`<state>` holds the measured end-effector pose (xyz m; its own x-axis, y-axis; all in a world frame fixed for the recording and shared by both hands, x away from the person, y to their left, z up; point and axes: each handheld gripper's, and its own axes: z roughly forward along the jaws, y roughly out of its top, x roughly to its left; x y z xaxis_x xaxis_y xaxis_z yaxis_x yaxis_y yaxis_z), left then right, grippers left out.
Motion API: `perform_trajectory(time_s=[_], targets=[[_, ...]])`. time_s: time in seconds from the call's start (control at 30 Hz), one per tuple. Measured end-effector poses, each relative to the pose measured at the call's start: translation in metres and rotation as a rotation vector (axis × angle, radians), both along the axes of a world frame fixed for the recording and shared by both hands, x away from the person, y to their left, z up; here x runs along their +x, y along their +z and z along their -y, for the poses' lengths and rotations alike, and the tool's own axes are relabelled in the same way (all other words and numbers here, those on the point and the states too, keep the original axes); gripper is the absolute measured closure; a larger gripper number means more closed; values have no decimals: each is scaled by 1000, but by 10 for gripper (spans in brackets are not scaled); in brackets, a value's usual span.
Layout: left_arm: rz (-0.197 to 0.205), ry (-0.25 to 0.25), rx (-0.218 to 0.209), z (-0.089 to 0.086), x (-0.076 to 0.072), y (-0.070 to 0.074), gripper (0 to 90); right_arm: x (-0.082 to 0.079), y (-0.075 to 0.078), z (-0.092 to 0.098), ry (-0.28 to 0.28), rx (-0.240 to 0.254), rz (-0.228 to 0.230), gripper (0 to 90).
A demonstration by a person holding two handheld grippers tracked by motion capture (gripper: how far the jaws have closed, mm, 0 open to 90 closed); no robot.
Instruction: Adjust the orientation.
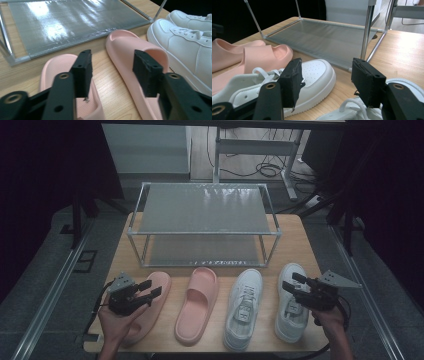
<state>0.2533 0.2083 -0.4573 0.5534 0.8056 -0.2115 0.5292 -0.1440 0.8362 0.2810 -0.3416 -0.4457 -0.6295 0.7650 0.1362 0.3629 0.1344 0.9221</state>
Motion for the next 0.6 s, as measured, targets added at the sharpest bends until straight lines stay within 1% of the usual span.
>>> perform_trajectory(time_s=[0.07,0.17,0.23,0.27,0.3,0.37,0.43,0.47,0.5,0.57,0.6], targets=[[2,6,-3,1,1,0,569,1,-1,-1,0,-2,-5,427],[1,17,-3,3,-1,0,668,3,-5,-2,-7,-34,-11,422],[10,23,13,5,-4,3,735,4,-9,-3,-21,-46,-12,422],[17,20,24,7,-6,4,803,3,-10,-3,-19,-46,-18,429],[24,15,36,9,-8,6,803,3,-10,-3,-19,-46,-18,429],[37,3,58,13,-13,9,869,2,-9,-6,-19,-56,-10,430],[40,-11,75,16,-17,9,894,3,-8,-8,-21,-72,-14,424],[39,-12,86,17,-19,8,894,3,-8,-8,-21,-72,-14,424],[38,-13,98,18,-23,7,900,2,-9,-9,-27,-82,-15,422],[34,-16,106,16,-30,4,900,1,-8,-10,-30,-90,-19,425],[23,-17,108,16,-39,0,900,-1,-6,-11,-31,-88,-16,428]])
